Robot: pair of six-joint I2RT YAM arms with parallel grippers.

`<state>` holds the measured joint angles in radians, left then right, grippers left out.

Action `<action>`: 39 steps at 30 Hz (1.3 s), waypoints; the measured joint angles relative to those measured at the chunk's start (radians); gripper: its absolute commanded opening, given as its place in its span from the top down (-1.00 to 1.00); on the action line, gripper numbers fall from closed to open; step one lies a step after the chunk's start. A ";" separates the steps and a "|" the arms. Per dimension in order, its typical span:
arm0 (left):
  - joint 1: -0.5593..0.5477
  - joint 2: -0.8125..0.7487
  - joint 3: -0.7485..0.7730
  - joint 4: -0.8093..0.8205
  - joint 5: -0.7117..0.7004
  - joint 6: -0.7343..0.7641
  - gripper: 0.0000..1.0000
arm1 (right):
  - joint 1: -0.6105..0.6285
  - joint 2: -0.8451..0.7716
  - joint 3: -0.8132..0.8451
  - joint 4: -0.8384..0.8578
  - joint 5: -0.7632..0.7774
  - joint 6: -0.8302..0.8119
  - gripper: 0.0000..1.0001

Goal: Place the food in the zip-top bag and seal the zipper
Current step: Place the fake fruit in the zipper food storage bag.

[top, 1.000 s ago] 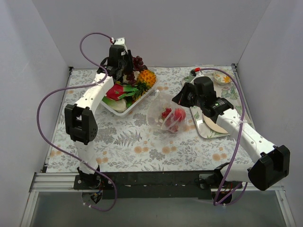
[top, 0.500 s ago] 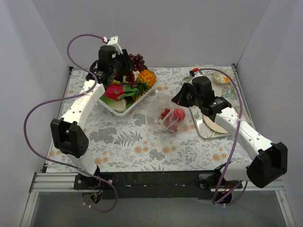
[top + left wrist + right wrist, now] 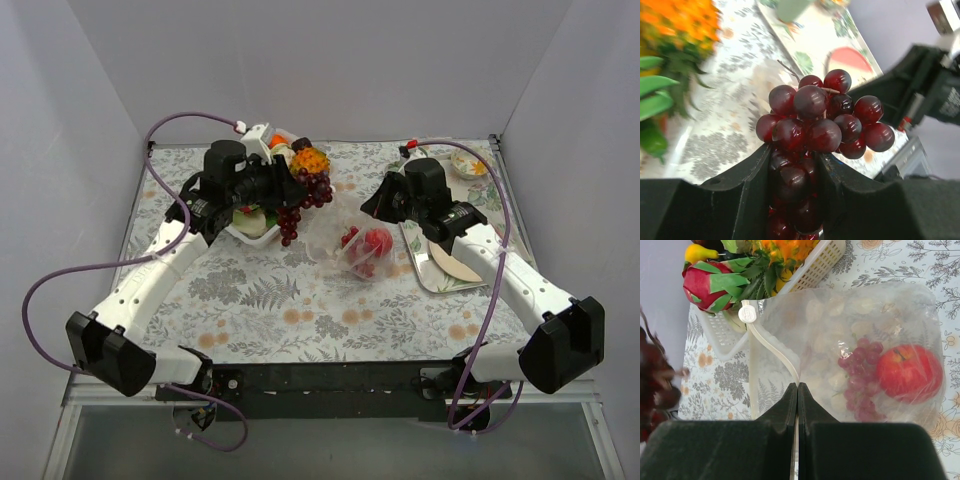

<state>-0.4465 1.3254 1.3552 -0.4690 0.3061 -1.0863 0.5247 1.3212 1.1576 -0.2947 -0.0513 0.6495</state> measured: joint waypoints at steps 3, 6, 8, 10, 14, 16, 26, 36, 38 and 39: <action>-0.071 -0.002 -0.002 -0.021 -0.001 -0.004 0.48 | 0.000 0.000 0.000 0.005 0.000 0.000 0.97; -0.119 0.012 -0.002 -0.048 -0.002 -0.004 0.50 | 0.000 0.000 0.000 0.006 0.000 -0.003 0.97; -0.127 0.035 -0.002 -0.069 -0.004 -0.003 0.51 | 0.000 -0.002 0.000 0.006 0.000 -0.004 0.97; -0.132 0.063 0.000 -0.093 -0.013 0.001 0.50 | 0.000 -0.008 0.000 0.006 0.003 -0.008 0.97; -0.135 0.116 0.004 -0.137 -0.031 0.012 0.49 | 0.000 -0.030 0.000 0.006 0.003 -0.021 0.97; -0.137 0.146 0.021 -0.162 -0.035 0.016 0.50 | 0.008 -0.040 0.000 0.006 0.003 -0.027 0.97; -0.143 0.249 0.163 -0.244 -0.032 0.040 0.51 | 0.081 -0.054 -0.031 0.005 0.023 -0.054 0.97; -0.190 0.268 0.146 -0.286 -0.047 0.031 0.52 | 0.119 -0.054 -0.037 0.003 0.052 -0.055 0.97; -0.195 0.266 0.135 -0.289 -0.054 0.029 0.53 | 0.119 -0.054 -0.034 0.003 0.058 -0.055 0.97; -0.196 0.266 0.129 -0.290 -0.058 0.027 0.53 | 0.119 -0.054 -0.034 0.004 0.061 -0.055 0.97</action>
<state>-0.6430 1.5913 1.4837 -0.7586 0.2478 -1.0588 0.6437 1.2675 1.1240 -0.2909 0.0093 0.5945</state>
